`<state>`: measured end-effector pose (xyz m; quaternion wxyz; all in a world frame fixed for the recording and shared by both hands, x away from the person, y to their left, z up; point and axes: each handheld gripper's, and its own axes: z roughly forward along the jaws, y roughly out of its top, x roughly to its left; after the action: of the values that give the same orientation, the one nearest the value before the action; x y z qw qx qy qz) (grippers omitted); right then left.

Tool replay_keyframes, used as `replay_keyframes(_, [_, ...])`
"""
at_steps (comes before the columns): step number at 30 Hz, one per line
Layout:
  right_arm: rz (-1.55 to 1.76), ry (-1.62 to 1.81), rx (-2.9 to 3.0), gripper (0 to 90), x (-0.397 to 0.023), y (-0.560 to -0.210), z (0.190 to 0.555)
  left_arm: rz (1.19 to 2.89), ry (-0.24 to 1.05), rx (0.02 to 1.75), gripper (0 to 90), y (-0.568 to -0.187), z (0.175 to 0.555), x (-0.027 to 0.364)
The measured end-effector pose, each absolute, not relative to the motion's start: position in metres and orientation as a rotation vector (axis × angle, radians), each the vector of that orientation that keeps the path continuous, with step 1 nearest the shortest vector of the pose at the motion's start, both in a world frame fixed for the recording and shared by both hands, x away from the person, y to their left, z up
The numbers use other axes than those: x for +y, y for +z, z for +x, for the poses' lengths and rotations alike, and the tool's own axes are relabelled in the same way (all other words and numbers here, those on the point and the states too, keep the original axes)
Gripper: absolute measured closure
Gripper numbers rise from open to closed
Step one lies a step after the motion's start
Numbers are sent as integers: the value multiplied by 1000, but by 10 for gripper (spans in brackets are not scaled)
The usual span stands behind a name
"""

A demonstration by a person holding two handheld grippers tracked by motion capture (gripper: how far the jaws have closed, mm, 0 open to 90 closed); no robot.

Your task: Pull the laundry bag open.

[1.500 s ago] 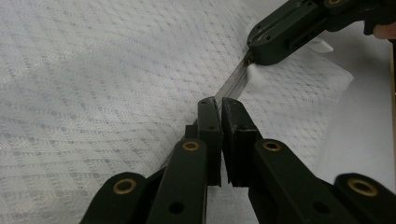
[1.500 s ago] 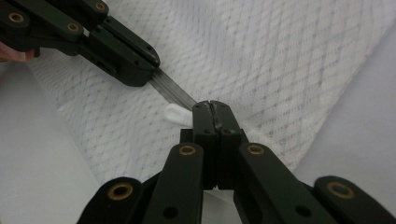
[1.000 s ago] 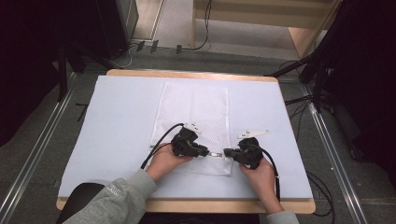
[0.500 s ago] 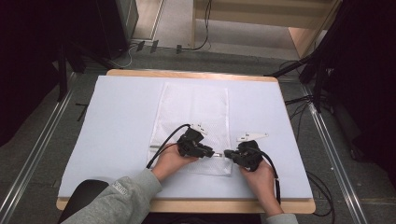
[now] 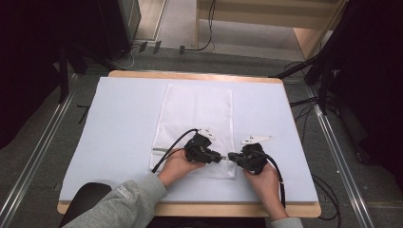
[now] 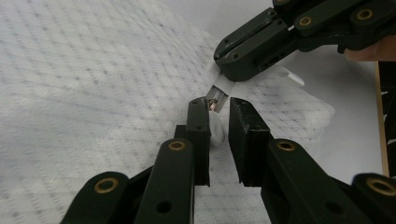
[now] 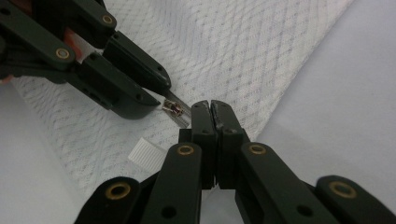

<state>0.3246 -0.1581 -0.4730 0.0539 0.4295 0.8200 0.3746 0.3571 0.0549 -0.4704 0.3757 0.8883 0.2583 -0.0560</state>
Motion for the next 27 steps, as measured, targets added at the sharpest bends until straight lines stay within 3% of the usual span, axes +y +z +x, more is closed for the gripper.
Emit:
replay_keyframes(8, [1310,1130,2485,900,-158,-473,324,2260,-137,659,860,-473,359,53])
replay_keyframes(27, [1127,1073,2483,900,-150,-474,317,2209,-374,796,879,-474,377,60])
